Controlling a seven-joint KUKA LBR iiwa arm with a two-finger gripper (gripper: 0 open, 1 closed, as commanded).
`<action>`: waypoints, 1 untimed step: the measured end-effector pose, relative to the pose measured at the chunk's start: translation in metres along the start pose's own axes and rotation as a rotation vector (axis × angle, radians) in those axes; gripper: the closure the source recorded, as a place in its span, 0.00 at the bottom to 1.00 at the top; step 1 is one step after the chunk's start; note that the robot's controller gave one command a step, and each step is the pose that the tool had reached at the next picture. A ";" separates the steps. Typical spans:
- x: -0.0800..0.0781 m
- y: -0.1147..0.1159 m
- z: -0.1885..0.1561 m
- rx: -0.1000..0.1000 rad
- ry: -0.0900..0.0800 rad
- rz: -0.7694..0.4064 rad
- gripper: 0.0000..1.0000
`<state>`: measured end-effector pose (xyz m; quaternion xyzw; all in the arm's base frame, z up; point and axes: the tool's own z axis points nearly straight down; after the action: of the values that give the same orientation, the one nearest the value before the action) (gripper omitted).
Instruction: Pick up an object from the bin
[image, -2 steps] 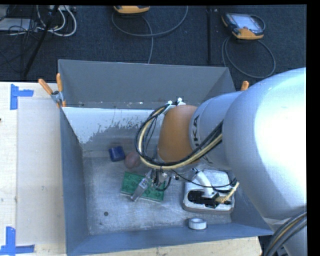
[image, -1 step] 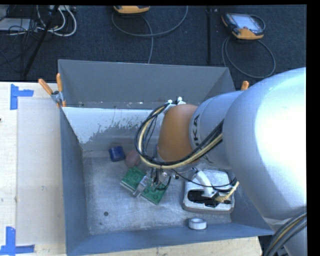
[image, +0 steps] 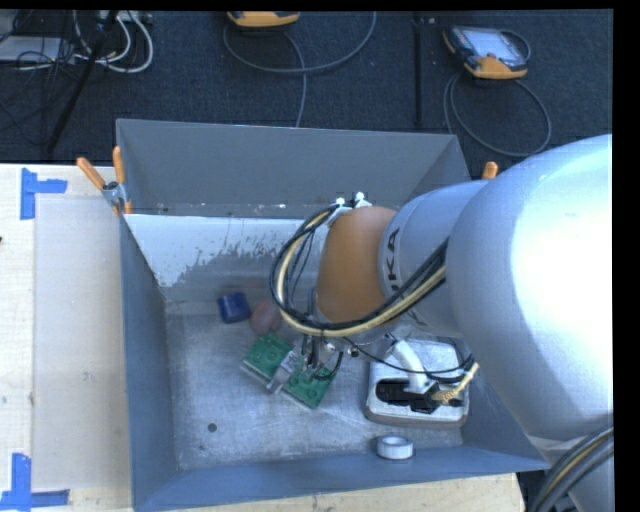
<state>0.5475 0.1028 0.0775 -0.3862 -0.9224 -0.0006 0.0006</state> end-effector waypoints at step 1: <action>-0.001 -0.001 -0.024 0.001 -0.001 -0.002 1.00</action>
Offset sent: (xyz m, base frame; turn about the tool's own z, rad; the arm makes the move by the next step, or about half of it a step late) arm 0.0000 -0.0001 0.0235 0.0000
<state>0.5475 0.1021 0.1013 -0.3854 -0.9227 0.0001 0.0005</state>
